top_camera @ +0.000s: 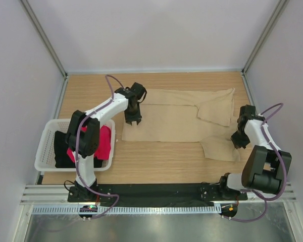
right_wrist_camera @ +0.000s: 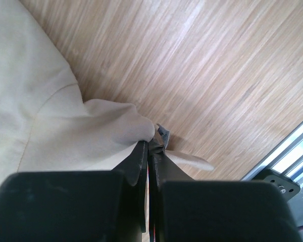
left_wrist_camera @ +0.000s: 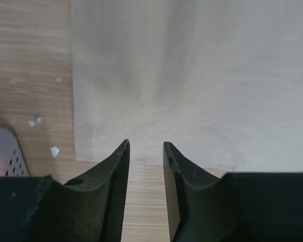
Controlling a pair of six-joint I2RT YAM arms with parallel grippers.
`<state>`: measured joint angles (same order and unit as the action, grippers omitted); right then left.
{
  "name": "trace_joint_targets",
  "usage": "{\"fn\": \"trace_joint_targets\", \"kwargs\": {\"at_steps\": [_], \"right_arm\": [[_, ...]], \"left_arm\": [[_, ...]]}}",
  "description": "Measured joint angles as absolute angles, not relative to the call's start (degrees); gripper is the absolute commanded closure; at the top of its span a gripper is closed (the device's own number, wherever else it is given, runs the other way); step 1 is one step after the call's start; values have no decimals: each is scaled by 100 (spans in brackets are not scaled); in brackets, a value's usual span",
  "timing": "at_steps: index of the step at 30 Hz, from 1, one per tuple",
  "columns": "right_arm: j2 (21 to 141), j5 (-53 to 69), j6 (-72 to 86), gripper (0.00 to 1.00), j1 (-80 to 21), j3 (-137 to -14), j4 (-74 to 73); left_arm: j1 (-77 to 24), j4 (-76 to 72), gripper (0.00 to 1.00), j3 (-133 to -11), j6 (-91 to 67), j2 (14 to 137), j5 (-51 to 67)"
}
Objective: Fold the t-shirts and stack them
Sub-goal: Fold the tshirt
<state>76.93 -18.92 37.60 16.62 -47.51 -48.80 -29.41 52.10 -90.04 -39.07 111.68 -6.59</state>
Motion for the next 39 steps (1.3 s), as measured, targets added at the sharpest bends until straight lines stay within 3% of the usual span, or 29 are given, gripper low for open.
{"fn": "trace_joint_targets", "kwargs": {"at_steps": [9,29,39], "right_arm": [[7806,-1865,3638,99,1662,-4836,-4847],[7913,-1820,3605,99,1658,-4836,-4814],[7915,-1800,3583,99,1645,-4845,-4810]], "left_arm": [[-3459,5516,64,-7975,-4005,11015,-1765],[-3391,5470,61,-7550,-3951,11019,-1970],[-3352,5245,73,-7559,-3806,11115,-1811]]}}
